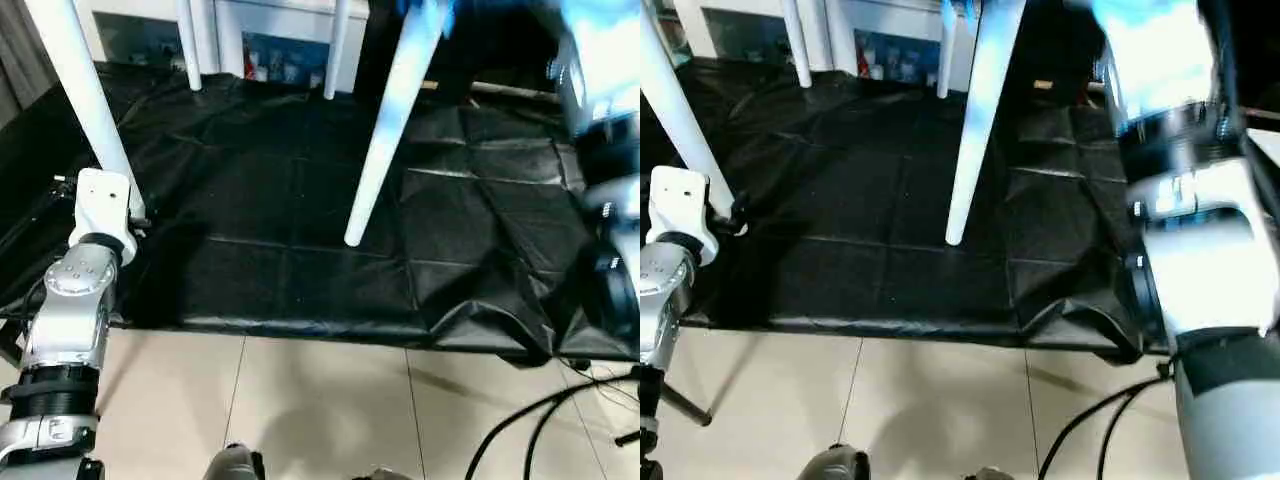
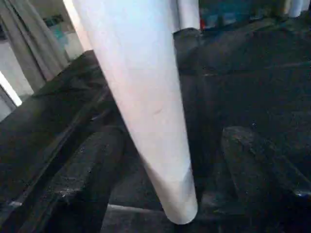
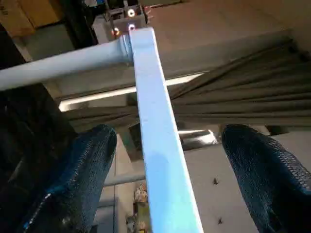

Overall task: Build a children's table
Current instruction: Flip table

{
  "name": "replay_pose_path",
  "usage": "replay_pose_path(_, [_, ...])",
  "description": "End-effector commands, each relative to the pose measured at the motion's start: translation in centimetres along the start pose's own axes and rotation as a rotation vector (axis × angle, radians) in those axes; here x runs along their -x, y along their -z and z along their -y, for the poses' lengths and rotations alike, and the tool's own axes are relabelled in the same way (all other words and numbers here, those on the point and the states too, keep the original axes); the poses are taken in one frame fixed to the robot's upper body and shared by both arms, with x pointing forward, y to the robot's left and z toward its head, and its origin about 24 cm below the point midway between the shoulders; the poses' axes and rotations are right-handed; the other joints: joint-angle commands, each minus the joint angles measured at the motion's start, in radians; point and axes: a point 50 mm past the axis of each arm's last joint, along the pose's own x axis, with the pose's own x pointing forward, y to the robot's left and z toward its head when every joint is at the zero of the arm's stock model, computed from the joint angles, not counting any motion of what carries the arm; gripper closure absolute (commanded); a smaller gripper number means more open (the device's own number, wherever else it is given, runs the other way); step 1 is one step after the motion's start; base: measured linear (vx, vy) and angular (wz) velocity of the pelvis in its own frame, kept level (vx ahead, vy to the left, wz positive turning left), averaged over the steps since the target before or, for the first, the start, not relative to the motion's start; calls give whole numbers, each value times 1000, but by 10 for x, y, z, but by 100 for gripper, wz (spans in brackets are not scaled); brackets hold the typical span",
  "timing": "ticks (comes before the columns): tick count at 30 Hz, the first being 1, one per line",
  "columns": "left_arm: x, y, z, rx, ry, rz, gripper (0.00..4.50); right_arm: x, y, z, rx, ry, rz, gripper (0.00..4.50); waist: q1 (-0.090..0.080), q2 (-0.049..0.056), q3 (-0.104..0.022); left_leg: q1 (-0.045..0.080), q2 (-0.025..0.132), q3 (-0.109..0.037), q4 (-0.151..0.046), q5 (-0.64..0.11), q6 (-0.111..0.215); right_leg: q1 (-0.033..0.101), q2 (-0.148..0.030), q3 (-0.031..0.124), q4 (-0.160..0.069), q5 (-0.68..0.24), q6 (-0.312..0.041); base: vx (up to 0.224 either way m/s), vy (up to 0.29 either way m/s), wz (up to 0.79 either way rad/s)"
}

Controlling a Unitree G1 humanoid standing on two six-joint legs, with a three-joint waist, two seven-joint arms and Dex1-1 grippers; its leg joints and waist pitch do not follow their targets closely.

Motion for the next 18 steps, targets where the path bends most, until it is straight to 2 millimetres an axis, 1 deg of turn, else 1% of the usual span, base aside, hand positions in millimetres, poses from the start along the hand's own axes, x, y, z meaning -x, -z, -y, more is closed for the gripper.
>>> replay_pose_path(1, [0, 0, 5, -9, 20, 6, 80, 8, -5, 2, -2, 19, 32, 63, -6, 27, -82, 69, 51, -46, -110, -542, -124, 2, -55, 20, -85, -313, -155, 0, 0, 0])
replay_pose_path(3, [1, 1, 3, -22, 13, 7, 80, 12, -5, -7, -50, -7, 46, 63, -7, 26, -84, 69, 50, -48, -110, -544, -123, 5, -55, 20, -86, -326, -153, 0, 0, 0])
replay_pose_path(4, [1, 1, 3, -22, 13, 7, 80, 12, -5, -7, -50, -7, 46, 63, -4, 27, -83, 72, 51, -48, -111, -541, -120, 3, -55, 21, -88, -329, -149, 0, 0, 0])
replay_pose_path(5, [3, 1, 2, -20, 9, 12, 80, 14, -5, -14, -93, -10, 57, 63, -7, 25, -81, 72, 50, -48, -111, -552, -121, 2, -55, 20, -91, -348, -149, 0, 0, 0])
replay_pose_path(6, [7, 1, 0, -17, 0, 27, 80, 18, -6, -26, -165, -15, 73, 63, -4, 25, -82, 75, 51, -49, -111, -554, -122, 3, -57, 20, -93, -353, -147, 0, 0, 0])
replay_pose_path(7, [11, 1, -2, -11, -3, 35, 80, 22, -4, -36, -229, -4, 71, 63, -1, 26, -82, 75, 54, -50, -115, -536, -117, 7, -59, 23, -95, -329, -144, 0, 0, 0])
replay_pose_path(8, [17, 2, -3, 0, -6, 46, 80, 28, -1, -52, -327, 15, 62, 63, 0, 30, -85, 76, 54, -50, -121, -511, -117, 14, -55, 22, -93, -287, -146, 0, 0, 0])
replay_pose_path(9, [18, 3, -3, 2, -7, 48, 80, 29, 0, -56, -352, 20, 59, 63, 1, 31, -87, 77, 56, -49, -123, -500, -115, 13, -56, 21, -91, -259, -149, 0, 0, 0])
replay_pose_path(10, [24, 3, -3, 16, -10, 62, 80, 35, 3, -73, -434, 40, 33, 63, -6, 32, -86, 76, 52, -50, -126, -509, -118, 15, -47, 18, -93, -257, -154, 0, 0, 0])
replay_pose_path(11, [27, 3, -3, 24, -12, 70, 80, 40, 5, -88, -489, 53, 10, 63, -1, 32, -93, 84, 53, -47, -125, -516, -127, 12, -49, 16, -93, -254, -158, 0, 0, 0])
replay_pose_path(12, [31, 2, -1, 43, -7, 84, 80, 45, 7, -103, -548, 66, -15, 63, 3, 44, -92, 86, 52, -49, -125, -514, -132, 10, -50, 18, -95, -247, -158, 0, 0, 0])
replay_pose_path(13, [40, 1, 3, 57, 0, 102, 80, 56, 11, -129, -659, 107, -74, 63, 4, 41, -87, 85, 54, -46, -128, -523, -134, 10, -48, 20, -102, -242, -157, 0, 0, 0])
replay_pose_path(14, [44, 2, 5, 52, -7, 96, 80, 62, 13, -146, -713, 127, -110, 63, 5, 53, -82, 93, 52, -50, -130, -598, -145, 4, -50, 17, -111, -321, -148, 0, 0, 0])
replay_pose_path(15, [46, 4, 5, 45, -13, 89, 80, 66, 14, -155, -740, 136, -130, 63, 4, 51, -83, 96, 53, -51, -130, -618, -148, 4, -50, 17, -113, -343, -142, 0, 0, 0])
replay_pose_path(16, [48, 6, 5, 41, -28, 80, 80, 70, 15, -162, -770, 155, -149, 63, 3, 48, -83, 96, 50, -53, -129, -633, -149, 7, -50, 16, -118, -377, -133, 0, 0, 0])
replay_pose_path(17, [50, 8, 3, 30, -55, 68, 80, 74, 15, -169, -790, 171, -174, 63, 3, 52, -84, 93, 46, -55, -126, -621, -142, 10, -53, 17, -118, -397, -128, 0, 0, 0])
replay_pose_path(18, [53, 9, -1, 21, -102, 67, 80, 78, 14, -178, -802, 176, -203, 63, 2, 55, -84, 91, 46, -56, -126, -612, -140, 11, -54, 17, -120, -403, -124, 0, 0, 0])
